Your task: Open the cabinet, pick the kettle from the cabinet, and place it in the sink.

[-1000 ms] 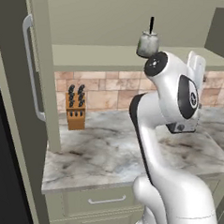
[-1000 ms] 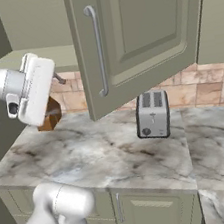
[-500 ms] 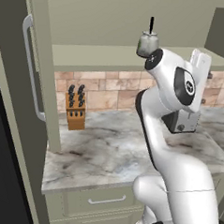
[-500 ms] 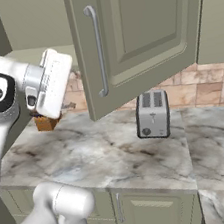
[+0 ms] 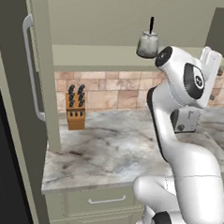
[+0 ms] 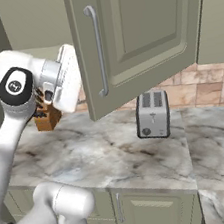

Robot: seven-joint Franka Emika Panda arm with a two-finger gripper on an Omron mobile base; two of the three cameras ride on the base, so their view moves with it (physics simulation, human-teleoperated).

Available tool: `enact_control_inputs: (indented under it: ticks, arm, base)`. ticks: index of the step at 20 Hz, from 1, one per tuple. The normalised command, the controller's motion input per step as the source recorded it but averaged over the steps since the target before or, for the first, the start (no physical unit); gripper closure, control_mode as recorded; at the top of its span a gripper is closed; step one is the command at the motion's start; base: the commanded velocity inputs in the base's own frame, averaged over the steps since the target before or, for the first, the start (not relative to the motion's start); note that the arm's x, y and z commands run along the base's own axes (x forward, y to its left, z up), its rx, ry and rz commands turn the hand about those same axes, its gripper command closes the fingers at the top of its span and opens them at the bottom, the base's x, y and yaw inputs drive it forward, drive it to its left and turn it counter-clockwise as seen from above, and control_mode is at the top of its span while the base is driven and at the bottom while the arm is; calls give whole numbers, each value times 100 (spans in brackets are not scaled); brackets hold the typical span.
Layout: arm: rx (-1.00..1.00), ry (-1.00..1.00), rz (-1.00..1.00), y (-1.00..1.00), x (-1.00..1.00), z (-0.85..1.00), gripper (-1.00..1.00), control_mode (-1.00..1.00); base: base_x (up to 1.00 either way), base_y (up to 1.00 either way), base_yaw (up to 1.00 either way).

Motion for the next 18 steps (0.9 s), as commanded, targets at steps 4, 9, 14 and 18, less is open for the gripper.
enact_control_inputs:
  ticks: [4, 9, 14, 18]
  arm:
    - [0, -4, -5, -42, 3, -1, -100, -100]
    - [0, -5, -4, -47, 0, 0, -100, -100]
    - [0, -5, -3, -53, -11, 0, -100, -100]
    - [0, -4, -4, -58, -20, 0, -100, -100]
  base:
    - [0, 0, 0]
    - [0, 0, 0]
    - [0, 0, 0]
    - [0, 0, 0]
